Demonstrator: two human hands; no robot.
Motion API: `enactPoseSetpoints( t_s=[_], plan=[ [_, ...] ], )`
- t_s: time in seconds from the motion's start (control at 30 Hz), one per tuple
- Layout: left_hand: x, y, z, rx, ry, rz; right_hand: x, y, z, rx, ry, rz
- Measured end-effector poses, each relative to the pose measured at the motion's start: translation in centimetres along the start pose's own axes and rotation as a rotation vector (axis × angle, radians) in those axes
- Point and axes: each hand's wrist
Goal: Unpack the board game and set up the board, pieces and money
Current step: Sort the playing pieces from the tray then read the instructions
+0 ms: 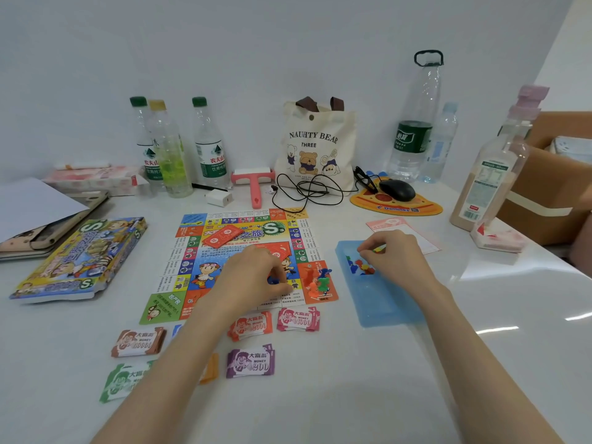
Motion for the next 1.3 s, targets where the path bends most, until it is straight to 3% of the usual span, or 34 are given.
enactPoseSetpoints(
  t_s=[0.47, 0.67, 0.97, 1.3],
  plan=[
    [-0.2, -0.3, -0.3, 0.017, -0.062, 0.021, -0.2, 0.0, 0.1, 0.003, -0.006, 0.006],
    [-1.2, -1.0, 0.0, 0.002, -0.267, 0.208, -0.6, 0.1, 0.1, 0.028, -0.054, -0.006],
    [-1.2, -1.1, 0.9, 0.0, -0.523, 0.26, -0.1, 0.8, 0.2, 0.177, -0.216, -0.206],
    [-0.8, -1.2, 2.3, 0.004, -0.576, 0.3, -0.2, 0.8, -0.1, 0.162, -0.114, -0.15]
  ],
)
Point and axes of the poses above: each hand's wrist, its own y-axis towards the middle knuckle, its own x-axis out of the palm, z = x × y, and after that the axes turned 11 degrees about -z, right-handed
